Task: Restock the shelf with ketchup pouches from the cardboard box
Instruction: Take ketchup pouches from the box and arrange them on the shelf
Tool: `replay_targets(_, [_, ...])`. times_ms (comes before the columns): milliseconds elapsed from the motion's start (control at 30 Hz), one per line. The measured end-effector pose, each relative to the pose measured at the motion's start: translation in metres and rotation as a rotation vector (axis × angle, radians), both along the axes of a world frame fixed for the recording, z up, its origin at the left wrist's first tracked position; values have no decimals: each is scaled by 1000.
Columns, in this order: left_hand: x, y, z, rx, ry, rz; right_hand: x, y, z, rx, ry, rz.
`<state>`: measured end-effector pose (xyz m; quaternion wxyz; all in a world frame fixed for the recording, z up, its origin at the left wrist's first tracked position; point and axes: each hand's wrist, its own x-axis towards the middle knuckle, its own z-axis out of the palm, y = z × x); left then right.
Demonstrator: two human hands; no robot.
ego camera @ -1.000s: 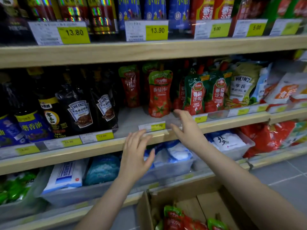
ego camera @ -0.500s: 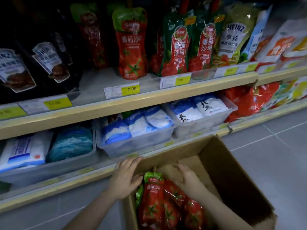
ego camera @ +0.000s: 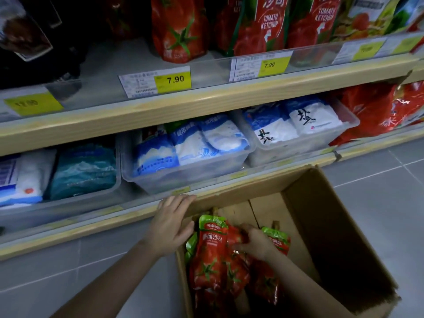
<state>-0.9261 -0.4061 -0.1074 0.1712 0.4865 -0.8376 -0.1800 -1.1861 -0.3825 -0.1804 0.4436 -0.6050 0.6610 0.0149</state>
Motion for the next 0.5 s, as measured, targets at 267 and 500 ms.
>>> replay_targets(267, [0, 0, 8, 4, 14, -3, 5, -1, 13, -22, 83, 76])
replay_targets(500, [4, 0, 3, -1, -79, -9, -12, 4, 58, -184, 299, 56])
